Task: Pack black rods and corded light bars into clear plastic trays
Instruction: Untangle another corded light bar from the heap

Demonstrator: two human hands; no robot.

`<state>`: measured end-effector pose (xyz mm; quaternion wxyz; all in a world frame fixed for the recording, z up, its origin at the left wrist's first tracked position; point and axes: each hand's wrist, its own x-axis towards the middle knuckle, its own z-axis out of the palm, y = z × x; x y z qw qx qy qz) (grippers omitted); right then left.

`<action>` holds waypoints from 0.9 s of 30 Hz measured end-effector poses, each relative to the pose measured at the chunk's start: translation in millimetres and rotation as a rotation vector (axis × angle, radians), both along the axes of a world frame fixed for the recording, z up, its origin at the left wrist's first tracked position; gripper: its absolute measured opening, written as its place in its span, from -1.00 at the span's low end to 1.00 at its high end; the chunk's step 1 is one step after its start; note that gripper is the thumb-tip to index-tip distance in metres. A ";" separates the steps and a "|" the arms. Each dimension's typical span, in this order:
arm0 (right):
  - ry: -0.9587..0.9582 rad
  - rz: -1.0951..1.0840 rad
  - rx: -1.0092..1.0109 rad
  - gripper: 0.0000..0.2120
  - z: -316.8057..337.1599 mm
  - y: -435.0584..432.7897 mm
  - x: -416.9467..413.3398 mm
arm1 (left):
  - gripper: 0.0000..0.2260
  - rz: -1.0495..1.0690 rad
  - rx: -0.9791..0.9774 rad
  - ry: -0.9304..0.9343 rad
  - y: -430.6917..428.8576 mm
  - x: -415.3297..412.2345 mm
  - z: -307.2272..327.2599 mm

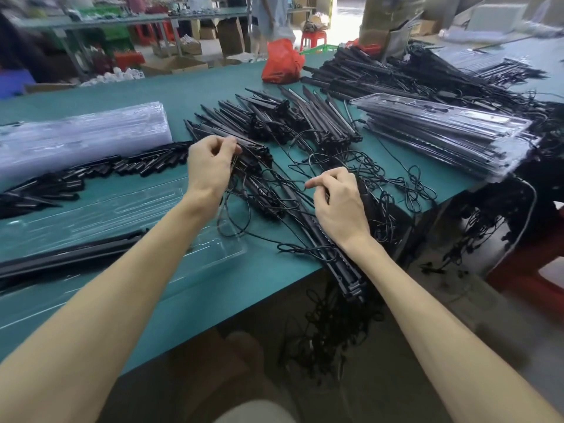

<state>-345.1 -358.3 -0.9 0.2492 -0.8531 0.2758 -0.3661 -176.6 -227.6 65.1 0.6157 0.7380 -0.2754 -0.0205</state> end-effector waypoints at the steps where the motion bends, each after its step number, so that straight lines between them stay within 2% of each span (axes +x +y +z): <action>1: 0.010 0.012 0.001 -0.77 0.4 0.2 -0.2 | -0.79 0.017 -0.007 0.011 3.2 2.3 0.5; 10: 0.089 0.131 0.001 -0.58 3.6 2.6 -4.7 | -0.74 0.112 -0.036 0.110 13.8 4.9 -2.9; 15: 0.147 0.176 -0.012 -0.70 10.7 5.9 -7.7 | -0.77 0.059 0.032 0.022 20.5 2.1 4.9; 21: 0.249 0.244 0.123 -0.83 40.4 10.4 -9.6 | -0.80 -0.015 -0.029 -0.012 22.8 -3.6 20.4; 24: 0.162 0.241 0.210 -0.82 55.9 11.8 -9.8 | -0.79 -0.017 -0.066 -0.003 23.7 -4.3 26.8; 27: 0.091 0.119 0.156 -0.84 60.5 14.2 -10.8 | -0.80 -0.024 -0.026 -0.046 25.1 -4.9 25.0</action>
